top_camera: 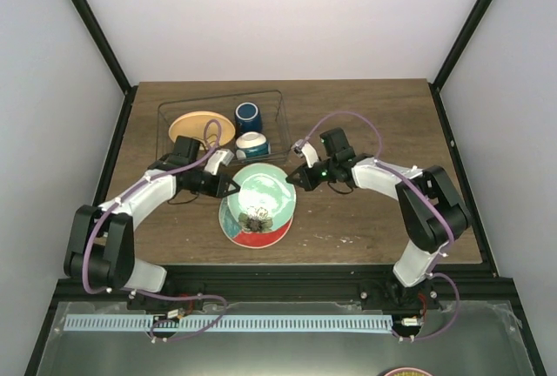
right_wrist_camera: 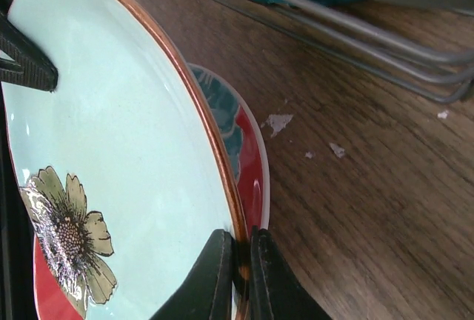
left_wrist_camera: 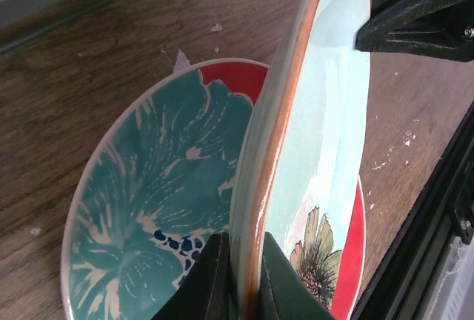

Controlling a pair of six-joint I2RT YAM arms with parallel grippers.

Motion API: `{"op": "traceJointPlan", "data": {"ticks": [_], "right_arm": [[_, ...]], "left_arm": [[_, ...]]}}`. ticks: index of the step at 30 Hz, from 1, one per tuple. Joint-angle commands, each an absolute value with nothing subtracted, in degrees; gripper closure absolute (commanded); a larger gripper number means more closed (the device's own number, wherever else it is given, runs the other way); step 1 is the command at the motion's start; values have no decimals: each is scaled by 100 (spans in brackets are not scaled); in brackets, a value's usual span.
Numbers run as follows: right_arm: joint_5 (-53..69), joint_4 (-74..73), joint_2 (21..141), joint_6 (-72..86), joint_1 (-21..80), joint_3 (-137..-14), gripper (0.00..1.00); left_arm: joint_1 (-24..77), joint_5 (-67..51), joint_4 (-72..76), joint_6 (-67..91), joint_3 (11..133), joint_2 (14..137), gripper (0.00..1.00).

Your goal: Load the mixed dishes into the dish rack

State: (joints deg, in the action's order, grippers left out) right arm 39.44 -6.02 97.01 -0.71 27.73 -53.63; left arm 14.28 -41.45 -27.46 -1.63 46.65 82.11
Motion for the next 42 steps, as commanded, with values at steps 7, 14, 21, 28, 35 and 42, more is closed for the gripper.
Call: {"op": "traceJointPlan", "data": {"ticks": [7,14,21,28,35,42], "right_arm": [[4034,-1082,9617,-516,2951,-6091,74],[3645,-1578,9127,-646,2862,-6201,41],[3541,-1665,8619,-623,2384,-6302,19],[3756,-879,8280,-90,1950,-6128,10],[3886,-266,8626,317,1870,-6091,8],[4108,-167,9208,302,1860,-6346,7]], "left_arm": [[1591,-4888,-2720,-359,5139,7743,100],[1595,-4692,-3305,-466,5647,7453,100],[1578,-3880,-4196,-804,6266,7165,100],[1573,-2356,-5039,-1206,7208,6980,100],[1581,-558,-5560,-1781,7980,6605,100],[1616,442,-5785,-2361,8206,6245,100]]}}
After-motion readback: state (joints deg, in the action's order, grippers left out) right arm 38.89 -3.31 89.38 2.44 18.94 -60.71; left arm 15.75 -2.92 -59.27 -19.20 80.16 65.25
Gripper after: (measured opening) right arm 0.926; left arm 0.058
